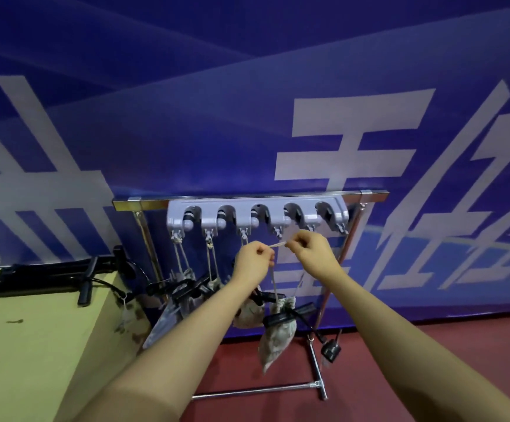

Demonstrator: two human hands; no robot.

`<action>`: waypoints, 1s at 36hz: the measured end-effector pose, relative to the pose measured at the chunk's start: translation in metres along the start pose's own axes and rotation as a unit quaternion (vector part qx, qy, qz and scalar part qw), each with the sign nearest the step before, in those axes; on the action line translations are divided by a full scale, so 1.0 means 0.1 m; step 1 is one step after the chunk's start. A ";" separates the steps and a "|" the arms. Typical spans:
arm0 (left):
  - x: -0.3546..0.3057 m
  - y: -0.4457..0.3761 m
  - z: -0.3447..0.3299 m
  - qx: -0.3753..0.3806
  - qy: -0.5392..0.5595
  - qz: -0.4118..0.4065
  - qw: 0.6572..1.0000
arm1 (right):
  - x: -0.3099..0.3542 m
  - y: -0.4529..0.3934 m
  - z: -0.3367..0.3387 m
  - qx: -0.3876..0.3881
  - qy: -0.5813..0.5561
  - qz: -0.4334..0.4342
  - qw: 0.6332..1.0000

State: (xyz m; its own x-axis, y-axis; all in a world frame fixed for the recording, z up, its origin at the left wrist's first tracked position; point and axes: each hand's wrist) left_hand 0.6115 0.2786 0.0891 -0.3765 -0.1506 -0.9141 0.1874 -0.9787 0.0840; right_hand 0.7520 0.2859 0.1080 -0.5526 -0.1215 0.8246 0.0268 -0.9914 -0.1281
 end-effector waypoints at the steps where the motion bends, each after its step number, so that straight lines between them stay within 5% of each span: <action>1: 0.00 -0.04 -0.03 -0.014 0.013 0.006 1.000 | -0.01 -0.04 -0.02 -0.004 0.006 0.012 1.000; 12: 0.03 -0.36 -0.30 -0.082 0.047 0.051 0.994 | -0.23 -0.43 -0.25 -0.042 0.009 -0.010 0.999; 21: 0.17 -0.39 -0.37 0.000 -0.054 0.061 0.997 | -0.46 -0.42 -0.32 0.021 0.064 -0.031 0.997; 36: 0.45 -0.09 0.08 -0.032 -0.034 0.086 0.995 | -0.36 0.01 -0.61 0.017 0.022 -0.070 0.997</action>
State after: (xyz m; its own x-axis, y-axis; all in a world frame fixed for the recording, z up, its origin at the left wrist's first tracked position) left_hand 0.5858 0.2791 0.0508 -0.3936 -0.3272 -0.8591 0.3109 -0.9268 0.2105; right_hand 0.7208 0.2927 0.0444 -0.5887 0.0205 0.8081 -0.0250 -0.9997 0.0071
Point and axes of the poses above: each hand's wrist, its own y-axis away from the middle knuckle, its own z-axis out of the back of the hand, x = y × z, and after that the axes turned 5 degrees about -x, right-handed
